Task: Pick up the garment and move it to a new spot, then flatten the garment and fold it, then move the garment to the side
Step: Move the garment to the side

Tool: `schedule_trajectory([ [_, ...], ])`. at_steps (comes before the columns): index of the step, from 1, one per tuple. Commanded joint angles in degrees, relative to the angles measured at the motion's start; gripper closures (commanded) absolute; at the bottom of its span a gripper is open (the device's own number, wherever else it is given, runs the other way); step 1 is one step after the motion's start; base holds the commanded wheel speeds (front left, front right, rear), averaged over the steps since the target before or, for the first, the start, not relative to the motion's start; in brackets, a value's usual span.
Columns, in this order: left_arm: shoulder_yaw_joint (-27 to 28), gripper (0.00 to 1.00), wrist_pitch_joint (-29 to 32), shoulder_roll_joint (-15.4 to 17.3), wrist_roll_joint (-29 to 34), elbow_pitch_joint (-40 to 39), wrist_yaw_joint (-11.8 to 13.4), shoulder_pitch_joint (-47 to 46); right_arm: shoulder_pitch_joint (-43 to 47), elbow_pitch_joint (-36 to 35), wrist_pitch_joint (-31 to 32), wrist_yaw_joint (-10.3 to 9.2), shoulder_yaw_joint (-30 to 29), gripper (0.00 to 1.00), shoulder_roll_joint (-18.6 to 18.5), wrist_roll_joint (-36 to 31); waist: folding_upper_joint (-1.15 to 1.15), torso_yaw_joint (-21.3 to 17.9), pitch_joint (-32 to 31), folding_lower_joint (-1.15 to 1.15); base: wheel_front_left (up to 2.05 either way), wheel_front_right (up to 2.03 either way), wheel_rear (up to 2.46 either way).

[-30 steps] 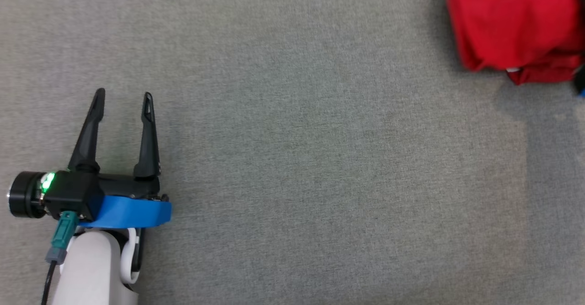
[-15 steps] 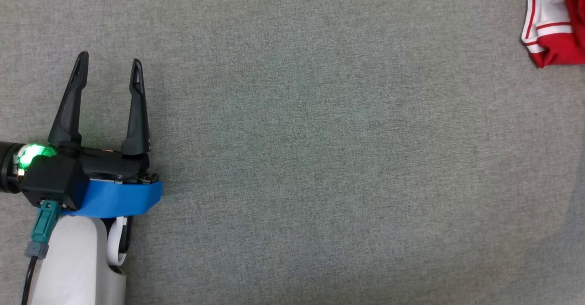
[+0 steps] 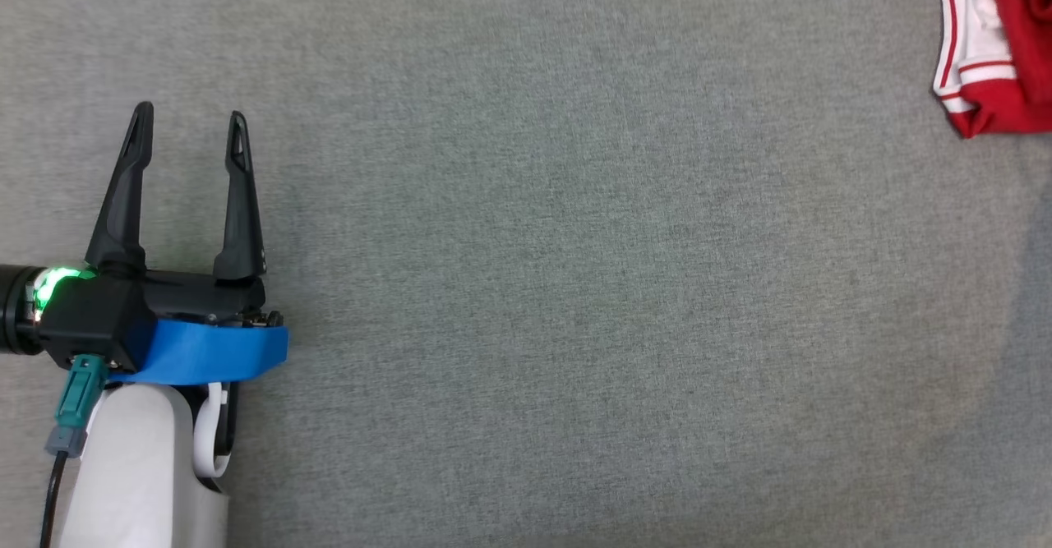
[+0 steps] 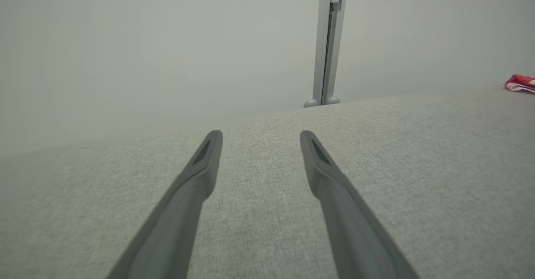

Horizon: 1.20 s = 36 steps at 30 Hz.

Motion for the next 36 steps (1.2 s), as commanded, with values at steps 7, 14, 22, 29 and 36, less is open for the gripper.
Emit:
schedule_trajectory([
  [7, 1.3, 0.0, -0.1, -1.3, -1.4, 2.5, 0.9, 3.3, 3.6, -2.6, -4.8, -0.01, -1.2, 0.0, 4.2, -1.4, 0.0, 2.0, -8.1, 0.0, 0.0, 0.0, 0.0],
  [14, 2.4, 0.0, -0.1, -2.3, -1.9, 4.6, 1.5, 7.8, 13.1, -13.3, -5.2, -0.01, -3.3, 0.0, 10.9, -1.4, 0.0, 4.1, -15.3, 0.0, 0.0, 0.0, 0.0],
  [22, 2.6, 0.0, -0.1, -3.3, -2.1, 6.7, 1.4, 11.9, 26.4, -23.6, -5.2, -0.01, -4.4, 0.0, 19.3, -3.0, 0.0, 6.5, -21.9, 0.0, 0.0, 0.0, 0.0],
  [29, 2.5, 0.0, -0.1, -4.1, -2.3, 8.4, 1.4, 14.1, 35.5, -27.9, -5.2, -0.01, -5.4, 0.0, 23.5, -2.8, 0.0, 7.5, -26.1, 0.0, 0.0, 0.0, 0.0],
  [36, 1.9, 0.0, -0.1, -4.8, -2.2, 10.0, 1.5, 16.4, 47.0, -32.7, -5.2, -0.01, -10.1, 0.0, 26.7, -2.6, 0.0, 8.0, -29.8, 0.0, 0.0, 0.0, 0.0],
])
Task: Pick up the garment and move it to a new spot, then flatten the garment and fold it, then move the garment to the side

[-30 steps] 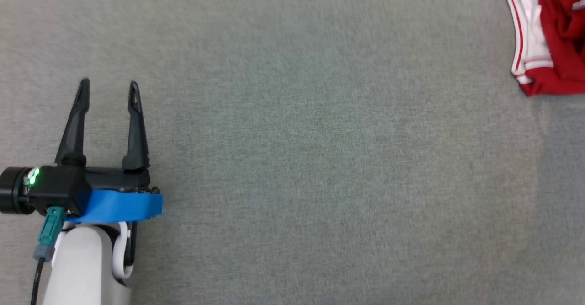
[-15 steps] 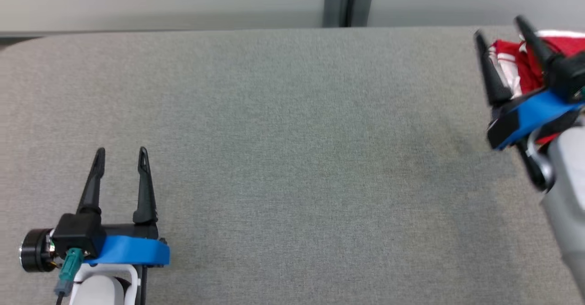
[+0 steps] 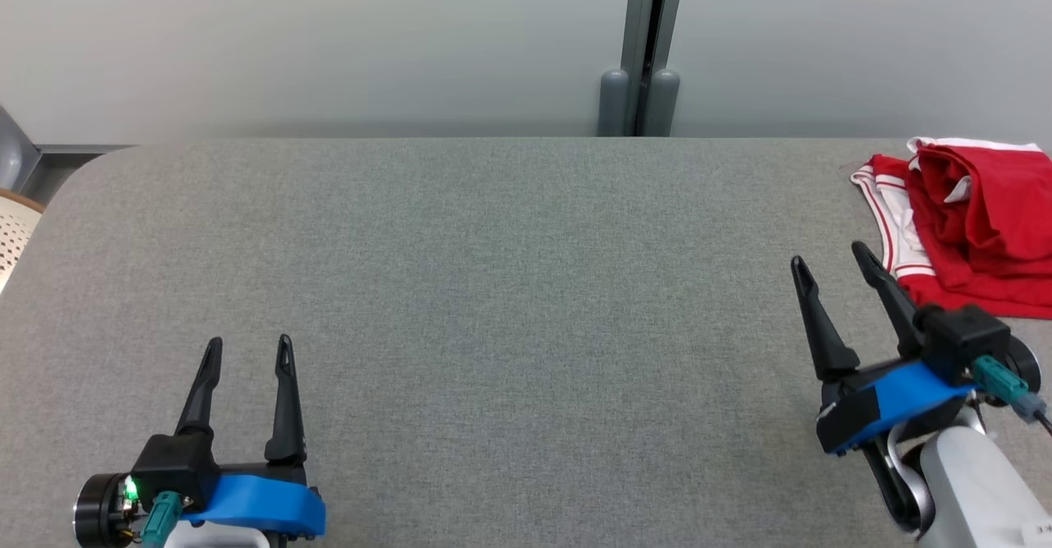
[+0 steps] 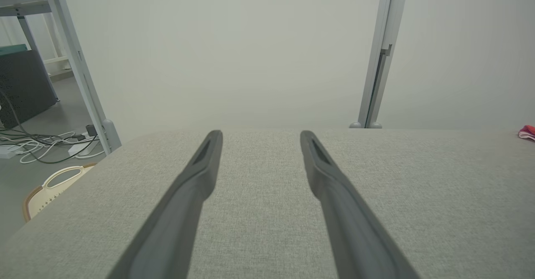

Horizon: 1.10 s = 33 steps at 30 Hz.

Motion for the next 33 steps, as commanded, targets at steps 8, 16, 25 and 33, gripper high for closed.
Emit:
schedule_trajectory([
  [8, -1.2, 0.0, -0.1, -0.5, 0.5, 0.6, -0.2, 1.8, 11.3, -7.6, -0.2, -0.01, -6.6, 0.0, 5.1, -3.1, 0.0, -0.4, -2.2, 0.01, 0.0, 0.0, 0.0],
  [16, -2.0, 0.0, -0.1, -0.7, 0.4, 0.4, -0.4, 2.0, 17.3, -12.9, 0.3, -0.01, -11.4, 0.0, 9.4, -4.3, 0.0, -0.9, -3.0, 0.01, 0.0, 0.0, 0.0],
  [25, -2.3, 0.0, -0.1, -0.7, 0.7, 0.1, -0.6, 2.1, 19.7, -15.8, 0.8, -0.01, -14.0, 0.0, 11.3, -6.0, 0.0, -1.3, -3.1, 0.01, 0.0, 0.0, 0.0],
  [33, -2.4, 0.0, -0.1, -0.6, 0.2, -0.4, -0.9, 2.1, 20.1, -16.9, 1.4, -0.01, -14.2, 0.0, 11.5, -6.2, 0.0, -1.3, -3.2, 0.01, 0.0, 0.0, 0.0],
])
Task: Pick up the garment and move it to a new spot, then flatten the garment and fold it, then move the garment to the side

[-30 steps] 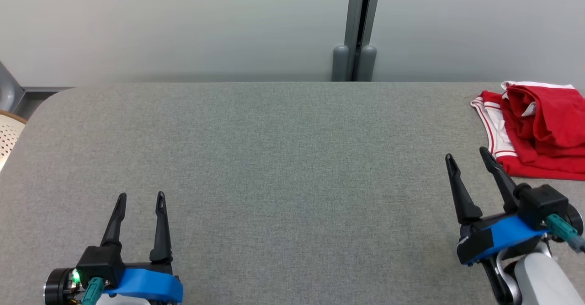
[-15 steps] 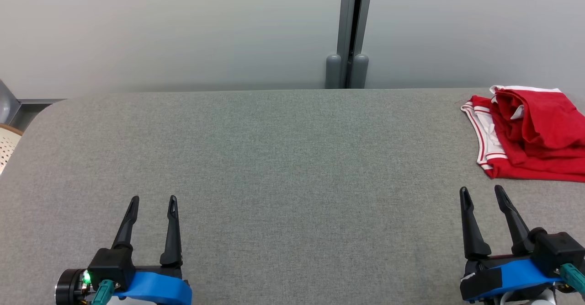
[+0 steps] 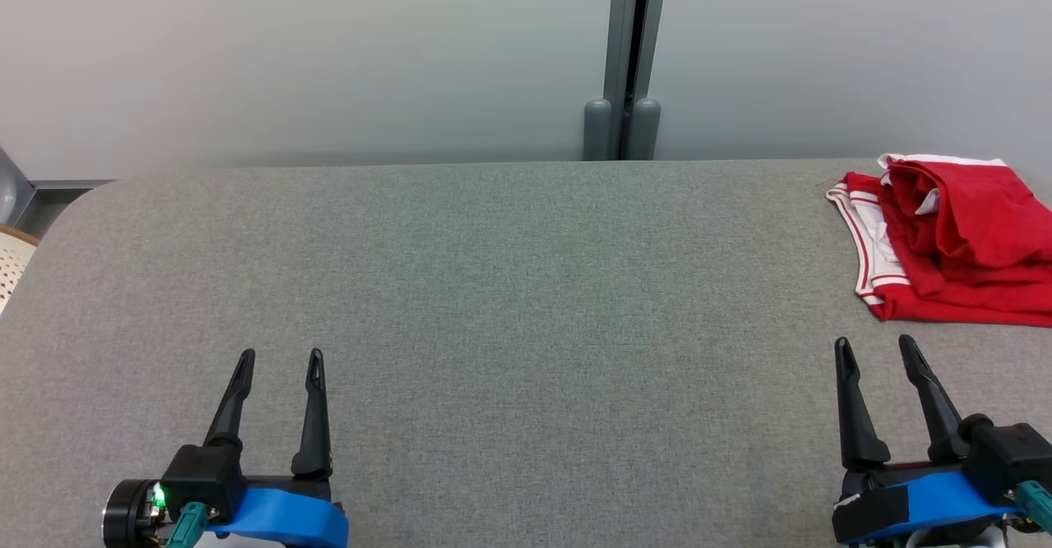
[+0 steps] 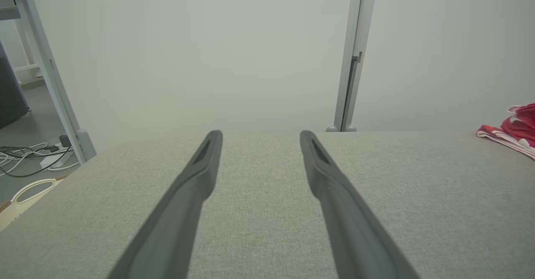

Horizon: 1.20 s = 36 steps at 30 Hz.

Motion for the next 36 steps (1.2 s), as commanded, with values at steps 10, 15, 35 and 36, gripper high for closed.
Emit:
schedule_trajectory([
  [10, 0.2, 1.0, 0.0, 0.0, -0.1, -0.4, 0.1, 0.1, 0.0, 0.1, 0.1, 0.0, 0.1, 1.0, 0.1, 0.4, 0.0, 0.1, 0.0, 0.0, 0.0, 0.0, 0.0],
  [15, 0.9, 1.0, 1.4, -0.4, -2.6, 1.6, 0.0, 0.0, -0.3, 2.0, 0.9, 0.0, 0.0, 1.0, 0.2, 3.0, 0.0, 0.0, 0.0, 0.01, 0.0, 0.0, 0.0],
  [35, 2.5, 1.0, 6.2, -0.5, -23.9, 1.0, -0.5, -1.1, -1.5, 2.7, 5.6, 0.0, -0.4, 1.0, 0.2, 23.3, 0.0, -0.2, -0.2, 0.01, 0.0, 0.0, 0.0],
  [36, 2.5, 1.0, 6.4, -0.6, -24.9, 1.0, -0.6, -1.1, -1.5, 2.8, 5.8, 0.0, -0.5, 1.0, 0.2, 24.3, 0.0, -0.2, -0.2, 0.01, 0.0, 0.0, 0.0],
])
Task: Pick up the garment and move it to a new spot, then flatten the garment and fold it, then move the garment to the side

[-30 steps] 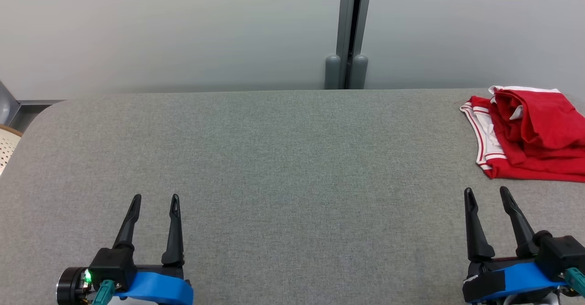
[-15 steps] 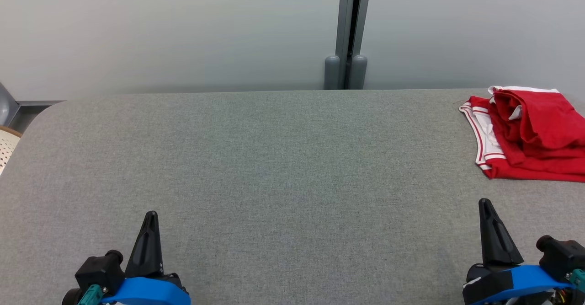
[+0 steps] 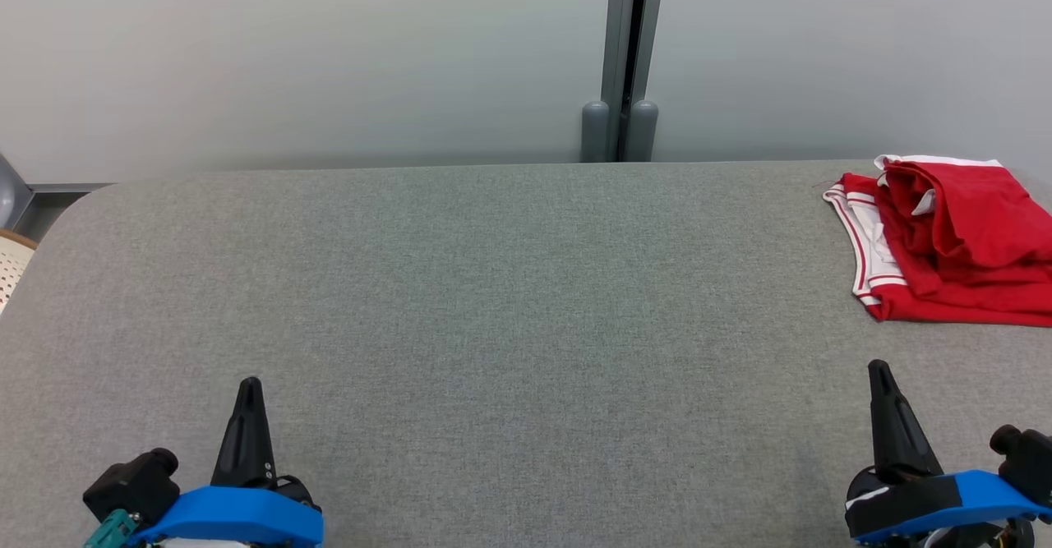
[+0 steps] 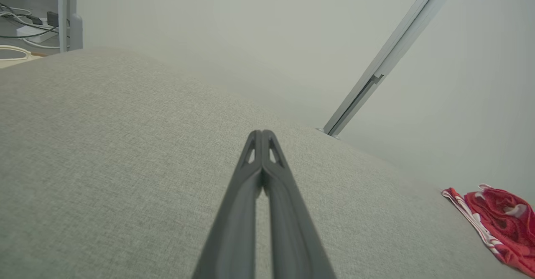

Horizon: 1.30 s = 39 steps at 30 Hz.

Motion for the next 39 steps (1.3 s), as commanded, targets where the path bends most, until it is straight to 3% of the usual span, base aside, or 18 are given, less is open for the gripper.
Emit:
schedule_trajectory([
  [1, 0.3, 1.0, 0.4, 0.2, -2.1, -1.0, -0.3, -2.0, -1.6, -0.6, 0.4, 0.0, -0.2, 1.0, -0.2, 2.1, 0.0, 0.0, 0.0, 0.0, 0.0, 0.0, 0.0],
  [39, 3.1, 1.0, 7.9, -0.1, -32.9, -1.3, -1.1, -4.0, -3.7, 0.9, 7.5, 0.0, -1.0, 1.0, -0.3, 31.7, 0.0, -0.5, -0.4, -0.01, 0.0, 0.0, 0.0],
])
